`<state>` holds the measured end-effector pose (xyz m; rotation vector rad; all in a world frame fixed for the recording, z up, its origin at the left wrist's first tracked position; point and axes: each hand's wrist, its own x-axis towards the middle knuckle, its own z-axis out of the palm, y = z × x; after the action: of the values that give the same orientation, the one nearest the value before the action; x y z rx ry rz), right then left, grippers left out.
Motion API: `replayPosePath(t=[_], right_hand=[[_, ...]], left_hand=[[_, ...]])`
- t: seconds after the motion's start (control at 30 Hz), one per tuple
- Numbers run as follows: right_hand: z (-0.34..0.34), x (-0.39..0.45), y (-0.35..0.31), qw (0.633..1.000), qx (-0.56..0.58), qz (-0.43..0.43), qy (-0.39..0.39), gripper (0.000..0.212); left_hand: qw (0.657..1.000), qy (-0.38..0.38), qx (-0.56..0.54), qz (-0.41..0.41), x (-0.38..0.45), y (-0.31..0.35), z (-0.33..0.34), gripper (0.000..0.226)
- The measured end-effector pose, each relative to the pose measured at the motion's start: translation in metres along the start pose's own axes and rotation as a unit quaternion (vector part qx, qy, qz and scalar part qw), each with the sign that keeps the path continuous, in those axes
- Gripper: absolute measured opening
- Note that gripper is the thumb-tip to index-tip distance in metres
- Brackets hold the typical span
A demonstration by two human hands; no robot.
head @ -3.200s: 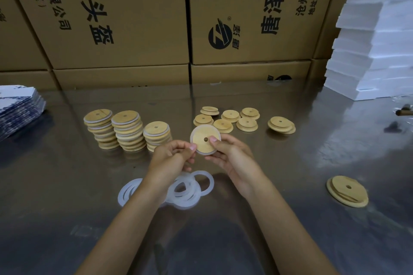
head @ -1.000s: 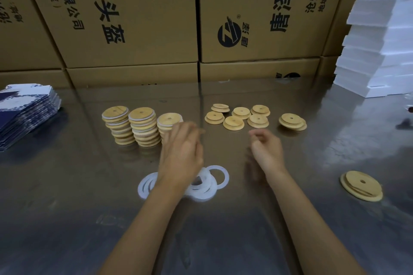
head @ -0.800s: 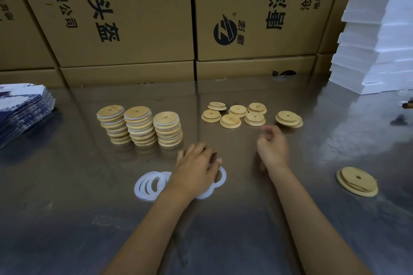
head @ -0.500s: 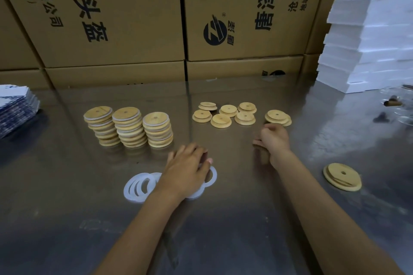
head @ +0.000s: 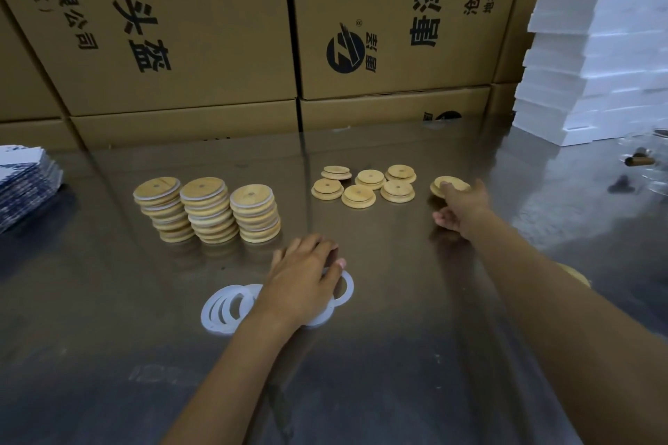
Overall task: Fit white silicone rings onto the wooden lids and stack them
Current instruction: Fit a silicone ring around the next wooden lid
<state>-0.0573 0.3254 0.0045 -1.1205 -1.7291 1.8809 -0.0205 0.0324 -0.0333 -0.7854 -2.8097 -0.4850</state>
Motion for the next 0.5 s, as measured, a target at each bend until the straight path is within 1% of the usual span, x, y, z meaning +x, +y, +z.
replayPosePath(t=[0.23,0.4,0.5], right_hand=[[0.007,0.020,0.006,0.999,-0.050,-0.013,0.015,0.058],[0.007,0.012,0.015,0.994,-0.081,-0.070,0.029,0.039],[0.005,0.001,0.019,0.992,-0.085,-0.084,0.035,0.022]], left_hand=[[1.000,-0.006,-0.005,0.002,-0.001,0.000,-0.001,0.041],[1.000,-0.008,-0.005,0.001,-0.002,0.000,-0.001,0.041],[1.000,-0.008,-0.004,0.002,-0.001,0.001,-0.002,0.041]])
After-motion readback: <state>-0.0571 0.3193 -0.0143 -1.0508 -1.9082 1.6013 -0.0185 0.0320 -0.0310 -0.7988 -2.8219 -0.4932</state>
